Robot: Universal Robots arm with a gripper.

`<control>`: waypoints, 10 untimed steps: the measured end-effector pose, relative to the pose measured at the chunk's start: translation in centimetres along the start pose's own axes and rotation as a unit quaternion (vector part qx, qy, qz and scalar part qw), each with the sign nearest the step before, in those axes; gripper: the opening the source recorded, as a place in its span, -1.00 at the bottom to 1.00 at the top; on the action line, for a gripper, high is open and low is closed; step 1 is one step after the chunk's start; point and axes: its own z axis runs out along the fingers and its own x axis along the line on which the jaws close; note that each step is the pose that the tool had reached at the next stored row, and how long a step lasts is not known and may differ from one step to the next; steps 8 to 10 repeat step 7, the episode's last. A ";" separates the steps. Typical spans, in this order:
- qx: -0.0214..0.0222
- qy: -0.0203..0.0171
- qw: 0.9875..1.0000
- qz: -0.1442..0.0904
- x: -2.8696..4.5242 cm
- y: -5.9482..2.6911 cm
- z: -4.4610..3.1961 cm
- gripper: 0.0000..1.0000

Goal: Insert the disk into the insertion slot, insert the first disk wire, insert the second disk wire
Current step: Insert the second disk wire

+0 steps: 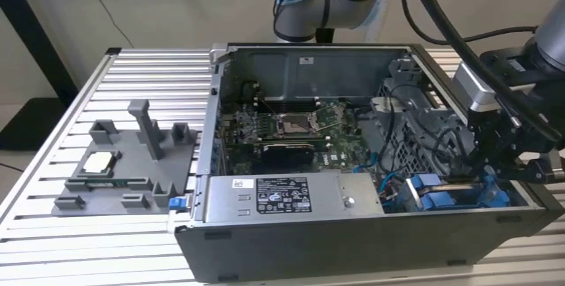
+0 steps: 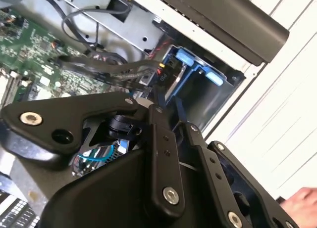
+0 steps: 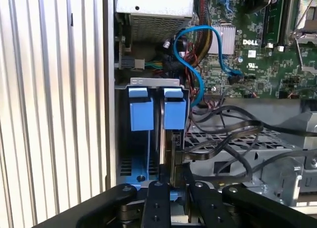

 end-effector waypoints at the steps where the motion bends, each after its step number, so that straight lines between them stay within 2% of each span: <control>1: 0.000 0.002 1.000 0.000 0.00 -0.03 0.01 -0.53; 10: -0.001 0.004 1.000 0.000 -0.01 -0.03 0.00 -0.53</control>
